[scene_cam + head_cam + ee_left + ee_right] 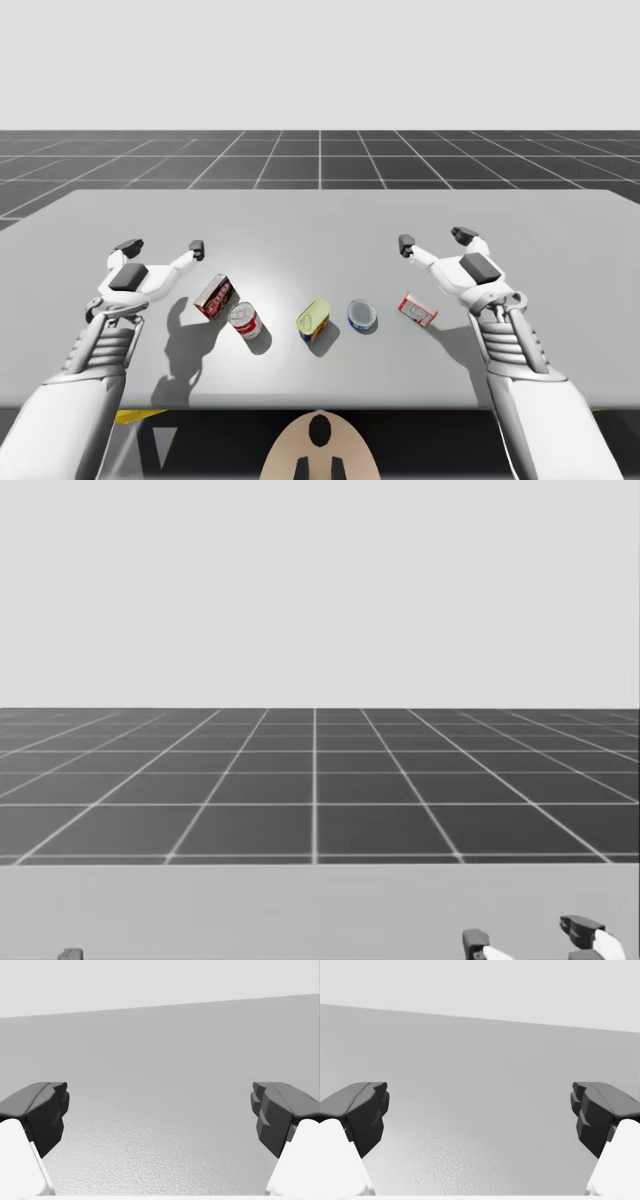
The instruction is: Grasp the pudding box and hold it up.
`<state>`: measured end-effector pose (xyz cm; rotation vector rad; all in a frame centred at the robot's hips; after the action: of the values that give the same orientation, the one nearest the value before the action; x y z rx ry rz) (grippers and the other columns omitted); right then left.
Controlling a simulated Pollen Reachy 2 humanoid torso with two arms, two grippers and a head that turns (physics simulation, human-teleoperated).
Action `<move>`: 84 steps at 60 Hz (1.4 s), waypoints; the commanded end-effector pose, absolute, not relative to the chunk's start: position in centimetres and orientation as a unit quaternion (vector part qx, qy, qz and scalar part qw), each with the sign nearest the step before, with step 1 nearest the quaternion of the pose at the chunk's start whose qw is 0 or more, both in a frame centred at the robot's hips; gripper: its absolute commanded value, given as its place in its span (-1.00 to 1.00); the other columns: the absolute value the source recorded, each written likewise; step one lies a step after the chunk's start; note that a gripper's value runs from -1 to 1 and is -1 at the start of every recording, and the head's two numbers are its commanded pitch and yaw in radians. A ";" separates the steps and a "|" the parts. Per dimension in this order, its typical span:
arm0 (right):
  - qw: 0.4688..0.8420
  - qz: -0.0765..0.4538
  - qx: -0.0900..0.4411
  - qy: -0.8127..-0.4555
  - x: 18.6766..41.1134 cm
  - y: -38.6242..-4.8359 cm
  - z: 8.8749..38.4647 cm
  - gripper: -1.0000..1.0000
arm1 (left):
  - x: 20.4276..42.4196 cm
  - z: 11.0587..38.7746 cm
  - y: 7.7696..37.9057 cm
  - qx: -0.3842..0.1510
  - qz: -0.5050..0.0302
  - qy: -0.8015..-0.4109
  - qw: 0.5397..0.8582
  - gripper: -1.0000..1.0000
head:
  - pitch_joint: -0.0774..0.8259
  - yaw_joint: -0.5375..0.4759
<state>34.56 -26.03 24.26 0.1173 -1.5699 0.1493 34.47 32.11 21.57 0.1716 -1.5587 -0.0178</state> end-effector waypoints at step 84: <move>0.705 0.057 0.003 -0.706 35.0 -25.7 23.7 -1.00 | 30.4 25.3 32.5 0.014 -0.049 -0.675 0.736 -1.00 | 0.55 0.85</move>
<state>34.89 -25.87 23.90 0.0170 -1.5756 0.1204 32.72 32.25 23.48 0.0891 -1.5151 -0.0516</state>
